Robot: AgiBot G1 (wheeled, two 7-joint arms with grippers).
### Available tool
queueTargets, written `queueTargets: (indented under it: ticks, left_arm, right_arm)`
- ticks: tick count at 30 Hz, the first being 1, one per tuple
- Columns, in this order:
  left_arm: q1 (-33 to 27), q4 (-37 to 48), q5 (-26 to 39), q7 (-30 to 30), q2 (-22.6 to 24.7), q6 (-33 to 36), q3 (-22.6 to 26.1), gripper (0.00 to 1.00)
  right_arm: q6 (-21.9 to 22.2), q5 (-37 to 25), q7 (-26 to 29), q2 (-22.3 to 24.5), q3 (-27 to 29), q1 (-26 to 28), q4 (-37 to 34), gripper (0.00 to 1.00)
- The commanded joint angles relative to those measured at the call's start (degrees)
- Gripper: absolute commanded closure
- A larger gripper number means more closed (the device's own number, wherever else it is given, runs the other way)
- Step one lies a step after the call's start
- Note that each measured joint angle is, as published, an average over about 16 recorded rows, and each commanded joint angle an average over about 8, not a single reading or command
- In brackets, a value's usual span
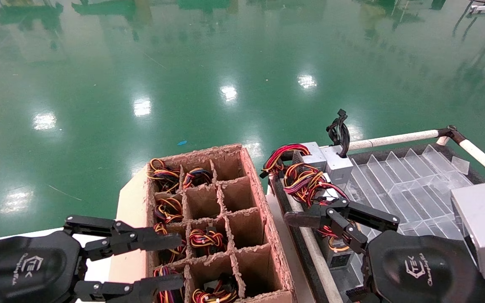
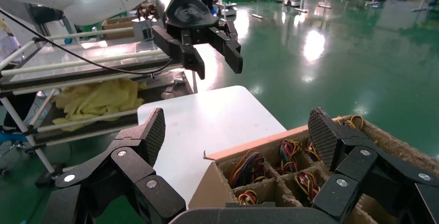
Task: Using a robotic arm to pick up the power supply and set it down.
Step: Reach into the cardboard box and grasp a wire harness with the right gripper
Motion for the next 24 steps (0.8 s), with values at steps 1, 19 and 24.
queueTargets:
  ticks: [1, 19, 24]
  left_arm:
    - [0.0, 0.0, 0.0, 0.0, 0.0, 0.0, 0.0, 1.0]
    - [-0.02, 0.02, -0.01, 0.02, 0.0, 0.0, 0.03, 1.0]
    - [-0.02, 0.02, -0.02, 0.02, -0.01, 0.0, 0.04, 1.0]
  right_arm:
    - [0.37, -0.6, 0.0, 0.2, -0.11, -0.03, 0.06, 0.0]
    - [1.95, -27.61, -5.38, -18.64, -14.69, 19.13, -20.57, 0.1]
    - [2.84, -33.36, -10.25, -24.55, -17.83, 24.05, -26.86, 0.71]
